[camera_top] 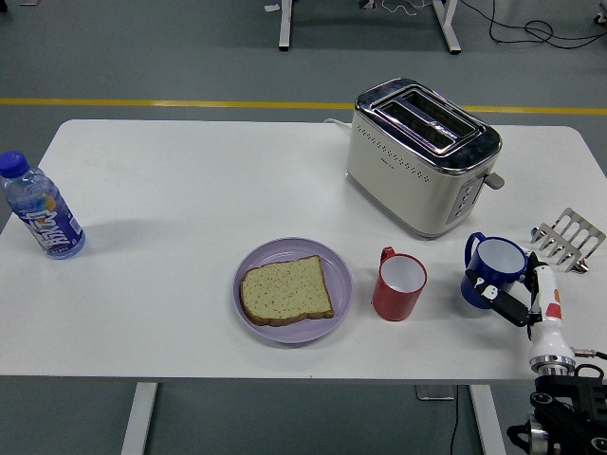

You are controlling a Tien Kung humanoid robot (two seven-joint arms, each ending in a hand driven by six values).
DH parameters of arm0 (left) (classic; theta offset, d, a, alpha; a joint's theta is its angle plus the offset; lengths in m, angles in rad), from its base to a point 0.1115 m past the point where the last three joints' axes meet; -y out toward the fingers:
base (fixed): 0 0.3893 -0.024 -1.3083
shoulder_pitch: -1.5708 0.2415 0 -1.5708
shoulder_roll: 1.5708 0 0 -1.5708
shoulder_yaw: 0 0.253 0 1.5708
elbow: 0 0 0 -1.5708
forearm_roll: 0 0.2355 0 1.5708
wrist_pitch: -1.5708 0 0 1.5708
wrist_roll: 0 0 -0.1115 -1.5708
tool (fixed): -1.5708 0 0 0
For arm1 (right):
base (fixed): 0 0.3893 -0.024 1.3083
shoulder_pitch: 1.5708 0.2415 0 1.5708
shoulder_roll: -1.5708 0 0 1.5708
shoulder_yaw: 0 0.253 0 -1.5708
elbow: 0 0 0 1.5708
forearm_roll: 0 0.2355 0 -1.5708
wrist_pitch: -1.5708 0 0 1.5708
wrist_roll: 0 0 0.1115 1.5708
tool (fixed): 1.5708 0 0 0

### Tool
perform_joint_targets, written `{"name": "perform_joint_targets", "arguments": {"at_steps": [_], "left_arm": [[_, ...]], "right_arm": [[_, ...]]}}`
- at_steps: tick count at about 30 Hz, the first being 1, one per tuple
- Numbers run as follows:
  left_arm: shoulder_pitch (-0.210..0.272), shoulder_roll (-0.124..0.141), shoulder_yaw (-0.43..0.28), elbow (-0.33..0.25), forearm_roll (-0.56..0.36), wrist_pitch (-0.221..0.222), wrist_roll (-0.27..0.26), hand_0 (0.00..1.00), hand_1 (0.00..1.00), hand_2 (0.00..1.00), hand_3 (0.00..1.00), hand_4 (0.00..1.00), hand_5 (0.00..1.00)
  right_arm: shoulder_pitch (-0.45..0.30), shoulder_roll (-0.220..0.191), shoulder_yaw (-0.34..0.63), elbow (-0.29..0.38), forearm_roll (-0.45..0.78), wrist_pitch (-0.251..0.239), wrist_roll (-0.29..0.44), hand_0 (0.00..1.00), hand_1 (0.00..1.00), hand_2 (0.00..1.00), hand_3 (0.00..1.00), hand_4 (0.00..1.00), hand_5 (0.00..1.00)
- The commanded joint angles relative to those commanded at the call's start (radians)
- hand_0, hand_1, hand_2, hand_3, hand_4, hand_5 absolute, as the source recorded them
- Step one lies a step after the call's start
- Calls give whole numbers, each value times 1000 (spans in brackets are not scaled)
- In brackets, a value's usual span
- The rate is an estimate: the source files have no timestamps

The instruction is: Pick up the cup,pour liquid into bread,place the cup on the desk

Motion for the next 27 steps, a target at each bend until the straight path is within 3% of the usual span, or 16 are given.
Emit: {"name": "perform_joint_targets", "arguments": {"at_steps": [27], "left_arm": [[0,0,3,-2,-4,-2,-1,679,683,698,542,251,998]], "right_arm": [[20,9,-47,-50,58,0,0,546,343,463,479,715,109]]}}
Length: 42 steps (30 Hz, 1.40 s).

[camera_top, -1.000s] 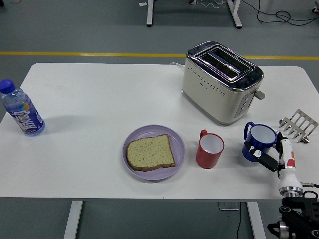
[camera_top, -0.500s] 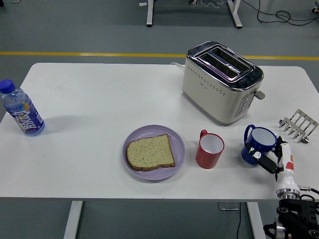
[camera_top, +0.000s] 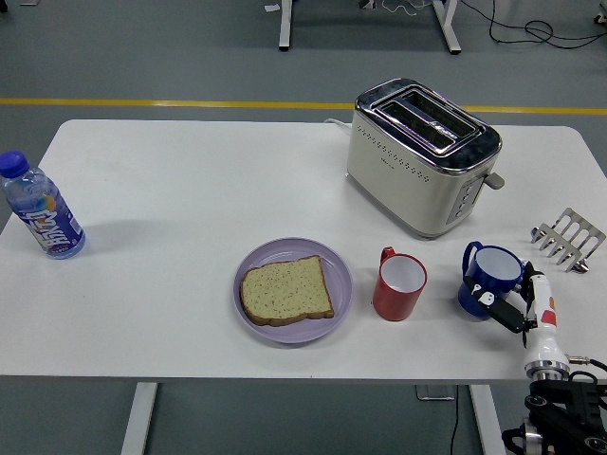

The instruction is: Pick up the cup,pour liquid into bread,place the cup on the desk

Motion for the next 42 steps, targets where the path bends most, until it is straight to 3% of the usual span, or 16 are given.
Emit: {"name": "perform_joint_targets", "arguments": {"at_steps": [42], "left_arm": [[7,0,-17,-2,33,-1,12,679,683,698,542,251,998]], "right_arm": [[35,15,-31,-89,-30,0,0,559,361,477,488,727,97]]}}
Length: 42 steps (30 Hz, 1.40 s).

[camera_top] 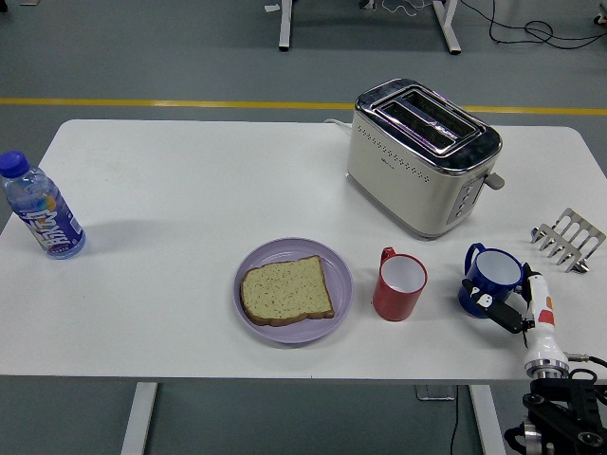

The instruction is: Pick up the cup,pour liquid into bread,place the cup on the desk

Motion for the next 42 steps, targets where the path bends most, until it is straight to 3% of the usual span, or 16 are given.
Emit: {"name": "perform_joint_targets", "arguments": {"at_steps": [17,18,23,24,29,30,35,36,41,42], "left_arm": [[-4,0,10,0,-16,0,-6,679,683,698,542,251,998],[-4,0,10,0,-16,-1,-6,679,683,698,542,251,998],[-5,0,11,0,-19,-1,-7,679,683,698,542,251,998],[-5,0,11,0,-19,-1,-7,679,683,698,542,251,998],[-5,0,11,0,-20,-1,-7,679,683,698,542,251,998],[-5,0,11,0,-20,-1,-7,679,683,698,542,251,998],[-5,0,13,0,-23,0,-9,679,683,698,542,251,998],[-5,0,13,0,-23,0,-9,679,683,698,542,251,998],[-6,0,14,0,-24,-1,-9,679,683,698,542,251,998],[-6,0,15,-1,-25,-1,-10,679,683,698,542,251,998]], "right_arm": [[-12,-4,14,13,-51,0,0,595,403,498,511,799,84],[-13,-4,14,13,-53,0,0,649,475,566,649,868,68],[-19,-7,15,15,-64,0,-1,649,475,566,649,868,68],[-20,-7,15,14,-65,0,-2,694,519,625,727,904,56],[-20,-8,17,12,-82,0,-18,694,519,625,727,904,56],[-20,-8,17,11,-86,0,-21,756,602,708,833,916,34],[-20,-9,18,13,-100,0,-30,756,602,708,833,916,34],[-20,-9,19,13,-100,0,-30,796,663,798,941,945,15],[-22,-9,22,16,-98,0,-28,796,663,798,941,945,15],[-23,-10,25,19,-100,0,-29,827,707,847,971,968,3]]}}
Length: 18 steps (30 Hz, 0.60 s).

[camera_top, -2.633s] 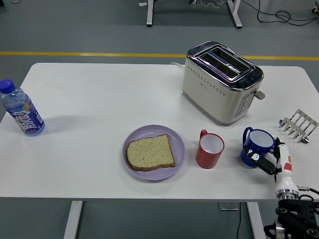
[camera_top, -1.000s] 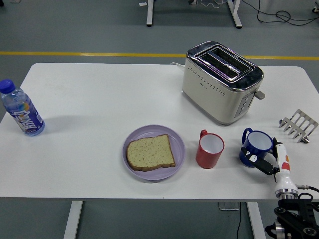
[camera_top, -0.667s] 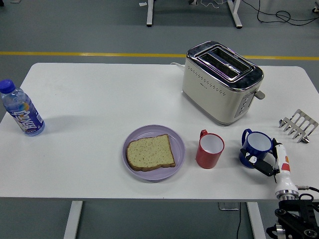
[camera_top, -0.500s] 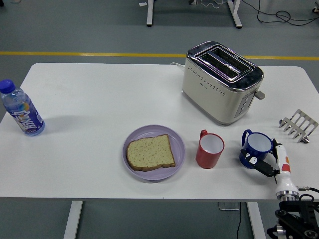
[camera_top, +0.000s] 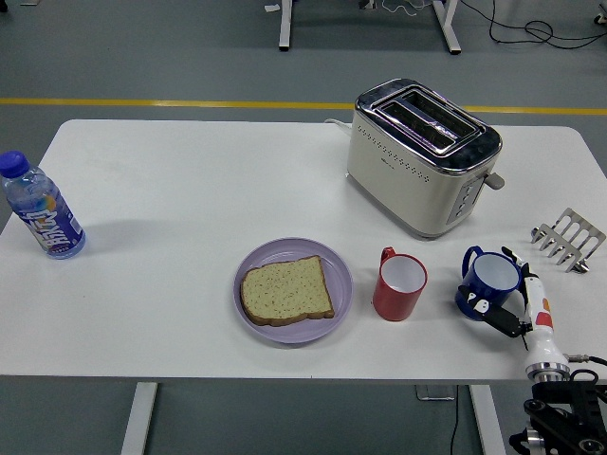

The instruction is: Pick up the cup,pour liquid into bread,place the cup on the desk

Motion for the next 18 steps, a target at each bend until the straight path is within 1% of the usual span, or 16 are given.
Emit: {"name": "perform_joint_targets", "arguments": {"at_steps": [5,6,11,12,17,18], "left_arm": [[0,0,1,0,-1,0,-1,679,683,698,542,251,998],[0,0,1,0,-1,0,-1,679,683,698,542,251,998],[-1,0,-1,0,1,0,0,679,683,698,542,251,998],[0,0,-1,0,2,0,1,679,683,698,542,251,998],[-1,0,-3,0,4,0,2,679,683,698,542,251,998],[-1,0,-3,0,4,0,2,679,683,698,542,251,998]], "right_arm": [[-7,-3,10,10,-14,0,-5,827,707,847,971,968,3],[-9,-4,13,14,-20,0,-8,898,792,933,998,998,15],[-19,-11,24,32,-56,0,-22,898,792,933,998,998,15],[-20,-11,25,34,-60,0,-23,926,820,953,998,998,12],[-33,-16,51,57,-109,0,-43,926,820,953,998,998,12],[-37,-16,58,61,-120,0,-50,938,832,960,998,998,2]]}}
